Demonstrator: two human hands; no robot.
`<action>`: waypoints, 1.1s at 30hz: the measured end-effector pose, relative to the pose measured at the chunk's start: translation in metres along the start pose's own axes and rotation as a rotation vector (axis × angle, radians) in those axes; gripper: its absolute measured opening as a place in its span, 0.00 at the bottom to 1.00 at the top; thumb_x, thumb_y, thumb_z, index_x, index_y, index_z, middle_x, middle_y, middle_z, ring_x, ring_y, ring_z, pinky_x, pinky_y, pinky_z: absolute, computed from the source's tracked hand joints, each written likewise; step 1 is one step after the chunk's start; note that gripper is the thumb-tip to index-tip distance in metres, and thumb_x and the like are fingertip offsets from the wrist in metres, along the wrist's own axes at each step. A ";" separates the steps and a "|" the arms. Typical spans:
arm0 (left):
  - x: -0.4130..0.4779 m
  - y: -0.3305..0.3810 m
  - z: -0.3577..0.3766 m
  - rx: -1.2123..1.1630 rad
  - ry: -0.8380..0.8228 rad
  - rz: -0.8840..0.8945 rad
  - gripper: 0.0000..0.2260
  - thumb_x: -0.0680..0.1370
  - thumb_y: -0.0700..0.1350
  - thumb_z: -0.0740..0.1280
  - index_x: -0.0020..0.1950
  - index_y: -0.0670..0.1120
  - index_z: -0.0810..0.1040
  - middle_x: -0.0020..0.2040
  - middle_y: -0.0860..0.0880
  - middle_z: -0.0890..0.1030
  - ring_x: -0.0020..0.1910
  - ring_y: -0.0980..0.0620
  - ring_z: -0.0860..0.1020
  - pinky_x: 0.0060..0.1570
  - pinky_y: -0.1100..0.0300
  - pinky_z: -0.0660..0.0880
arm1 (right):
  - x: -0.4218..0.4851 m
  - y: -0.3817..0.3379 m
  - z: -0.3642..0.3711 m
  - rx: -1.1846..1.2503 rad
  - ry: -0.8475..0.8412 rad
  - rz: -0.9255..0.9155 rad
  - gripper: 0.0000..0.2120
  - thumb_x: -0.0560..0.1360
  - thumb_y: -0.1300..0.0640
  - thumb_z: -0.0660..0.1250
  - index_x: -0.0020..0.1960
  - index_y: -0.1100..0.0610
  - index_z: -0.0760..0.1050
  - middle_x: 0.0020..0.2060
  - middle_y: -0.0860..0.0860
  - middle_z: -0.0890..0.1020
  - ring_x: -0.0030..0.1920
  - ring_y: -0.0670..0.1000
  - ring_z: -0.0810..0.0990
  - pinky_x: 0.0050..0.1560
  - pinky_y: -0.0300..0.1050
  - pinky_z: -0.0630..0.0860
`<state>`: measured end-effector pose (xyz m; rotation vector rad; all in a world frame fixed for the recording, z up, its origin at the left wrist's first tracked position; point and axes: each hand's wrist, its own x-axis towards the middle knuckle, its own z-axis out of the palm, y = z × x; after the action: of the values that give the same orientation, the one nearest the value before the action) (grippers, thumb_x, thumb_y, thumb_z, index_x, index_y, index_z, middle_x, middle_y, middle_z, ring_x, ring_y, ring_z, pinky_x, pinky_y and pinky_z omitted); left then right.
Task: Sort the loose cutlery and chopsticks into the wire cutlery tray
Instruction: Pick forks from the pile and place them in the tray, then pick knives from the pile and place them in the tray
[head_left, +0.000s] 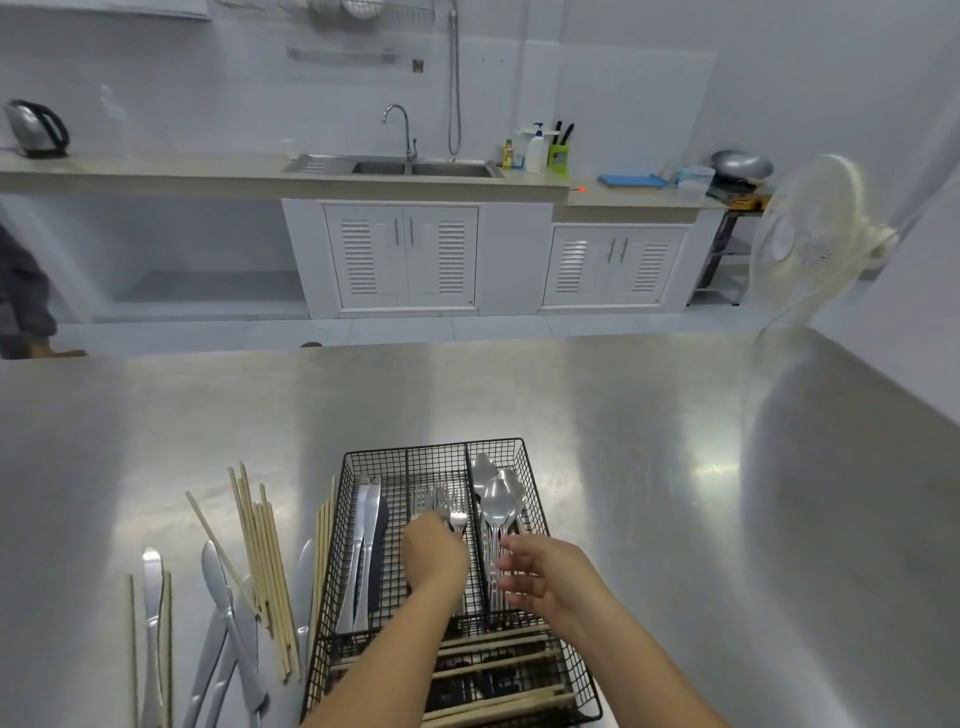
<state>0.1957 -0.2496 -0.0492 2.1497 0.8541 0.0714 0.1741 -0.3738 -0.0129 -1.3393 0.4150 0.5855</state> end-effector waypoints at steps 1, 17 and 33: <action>0.000 -0.001 0.001 0.029 0.006 0.016 0.10 0.78 0.37 0.64 0.57 0.44 0.79 0.51 0.45 0.81 0.38 0.53 0.74 0.26 0.69 0.62 | 0.000 0.000 0.000 0.000 0.002 0.002 0.08 0.76 0.62 0.64 0.53 0.63 0.78 0.34 0.54 0.81 0.30 0.52 0.78 0.30 0.42 0.75; -0.002 -0.008 -0.086 -0.307 0.269 0.189 0.02 0.77 0.41 0.65 0.47 0.45 0.77 0.42 0.50 0.78 0.39 0.54 0.75 0.37 0.65 0.69 | -0.007 -0.005 0.019 0.021 -0.042 0.017 0.09 0.76 0.63 0.65 0.54 0.66 0.77 0.33 0.56 0.80 0.30 0.52 0.77 0.30 0.43 0.75; 0.022 -0.198 -0.208 -0.347 0.441 -0.300 0.07 0.74 0.42 0.68 0.47 0.40 0.81 0.43 0.42 0.81 0.44 0.42 0.77 0.47 0.56 0.71 | -0.019 0.038 0.161 -0.118 -0.250 -0.001 0.06 0.75 0.65 0.65 0.49 0.65 0.78 0.31 0.55 0.79 0.28 0.52 0.77 0.31 0.44 0.76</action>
<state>0.0369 -0.0098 -0.0525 1.6832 1.3028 0.5167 0.1280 -0.2139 -0.0003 -1.3581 0.1775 0.7761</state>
